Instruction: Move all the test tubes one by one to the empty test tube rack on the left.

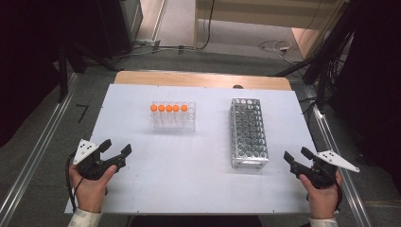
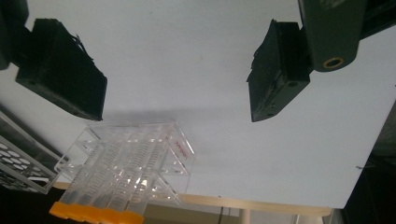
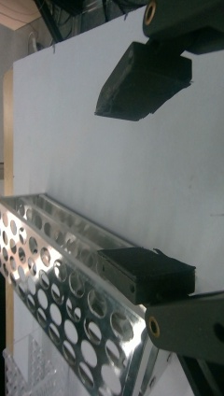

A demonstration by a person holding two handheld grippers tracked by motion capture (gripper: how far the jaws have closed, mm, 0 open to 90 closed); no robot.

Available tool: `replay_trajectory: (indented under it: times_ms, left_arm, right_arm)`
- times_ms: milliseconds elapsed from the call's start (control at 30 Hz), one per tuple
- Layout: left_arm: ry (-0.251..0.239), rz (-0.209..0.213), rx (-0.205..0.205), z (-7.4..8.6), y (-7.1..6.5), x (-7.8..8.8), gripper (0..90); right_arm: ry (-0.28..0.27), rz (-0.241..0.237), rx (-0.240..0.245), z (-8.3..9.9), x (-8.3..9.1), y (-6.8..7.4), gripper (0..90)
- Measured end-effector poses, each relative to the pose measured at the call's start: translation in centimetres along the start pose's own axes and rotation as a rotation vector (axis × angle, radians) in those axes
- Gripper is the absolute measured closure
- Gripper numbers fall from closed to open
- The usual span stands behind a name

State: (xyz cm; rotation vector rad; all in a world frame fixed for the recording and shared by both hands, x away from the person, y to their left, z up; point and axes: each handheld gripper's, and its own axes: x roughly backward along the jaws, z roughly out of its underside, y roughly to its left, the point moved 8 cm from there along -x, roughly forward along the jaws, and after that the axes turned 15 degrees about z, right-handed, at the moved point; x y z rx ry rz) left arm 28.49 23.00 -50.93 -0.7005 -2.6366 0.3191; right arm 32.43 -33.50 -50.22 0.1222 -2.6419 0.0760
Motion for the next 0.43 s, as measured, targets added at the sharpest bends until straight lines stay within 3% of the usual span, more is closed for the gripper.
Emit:
replay_trajectory:
  times_ms: [233, 433]
  left_arm:
    - [0.056, -0.032, 0.026, 1.2, 1.3, -0.3, 19.3]
    - [0.110, -0.079, 0.038, 2.1, 2.6, -0.5, 17.5]
  right_arm:
    - [0.060, 0.075, 0.026, 1.3, -1.3, -1.5, 24.1]
    - [0.123, 0.084, 0.030, 2.3, -2.4, -1.8, 19.2]
